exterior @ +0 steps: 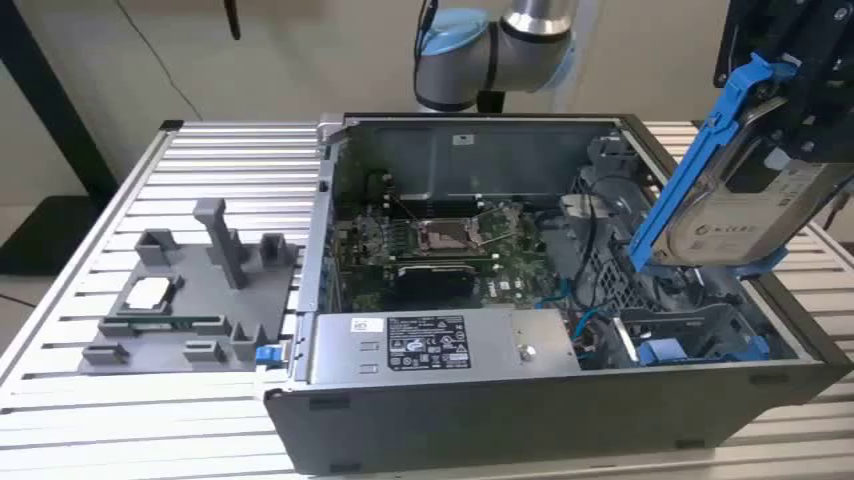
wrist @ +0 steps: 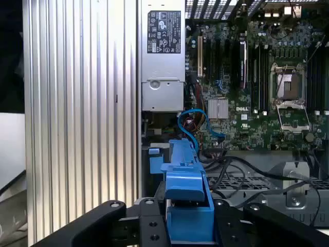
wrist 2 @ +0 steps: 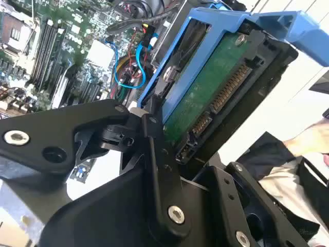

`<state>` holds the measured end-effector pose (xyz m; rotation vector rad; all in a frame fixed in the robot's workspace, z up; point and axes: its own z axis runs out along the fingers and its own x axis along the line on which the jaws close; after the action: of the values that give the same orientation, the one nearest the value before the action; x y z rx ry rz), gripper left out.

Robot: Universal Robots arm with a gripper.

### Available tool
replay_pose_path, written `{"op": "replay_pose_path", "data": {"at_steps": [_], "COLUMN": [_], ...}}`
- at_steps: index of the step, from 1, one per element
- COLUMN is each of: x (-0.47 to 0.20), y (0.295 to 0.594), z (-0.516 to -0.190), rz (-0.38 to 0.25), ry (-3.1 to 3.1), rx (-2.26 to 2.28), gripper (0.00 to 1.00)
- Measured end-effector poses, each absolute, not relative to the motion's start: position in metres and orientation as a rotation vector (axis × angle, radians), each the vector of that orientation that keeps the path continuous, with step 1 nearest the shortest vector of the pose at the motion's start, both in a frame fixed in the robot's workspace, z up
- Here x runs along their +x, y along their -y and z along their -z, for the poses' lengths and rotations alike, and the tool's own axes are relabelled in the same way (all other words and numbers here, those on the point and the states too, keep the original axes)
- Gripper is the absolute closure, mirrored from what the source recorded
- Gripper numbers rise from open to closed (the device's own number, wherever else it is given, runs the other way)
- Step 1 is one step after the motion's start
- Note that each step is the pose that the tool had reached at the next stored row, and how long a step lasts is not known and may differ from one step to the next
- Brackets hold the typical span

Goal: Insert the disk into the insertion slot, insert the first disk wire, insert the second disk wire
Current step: 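Insert the disk into the insertion slot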

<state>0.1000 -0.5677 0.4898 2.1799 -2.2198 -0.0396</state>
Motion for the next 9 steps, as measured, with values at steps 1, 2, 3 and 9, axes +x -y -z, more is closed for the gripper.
{"op": "replay_pose_path", "data": {"at_steps": [1,2,3,9], "x": [0.1001,0.1001,0.1000,0.1000], "y": [0.5677,0.5677,0.5676,0.5677], "z": [-0.4898,-0.4898,-0.4898,-0.4898], "rz": [0.040,0.040,0.039,0.039], "ry": [2.220,2.220,2.220,2.220], "rx": [2.180,2.180,2.180,2.180], "gripper": [0.67,0.67,0.67,0.67]}}
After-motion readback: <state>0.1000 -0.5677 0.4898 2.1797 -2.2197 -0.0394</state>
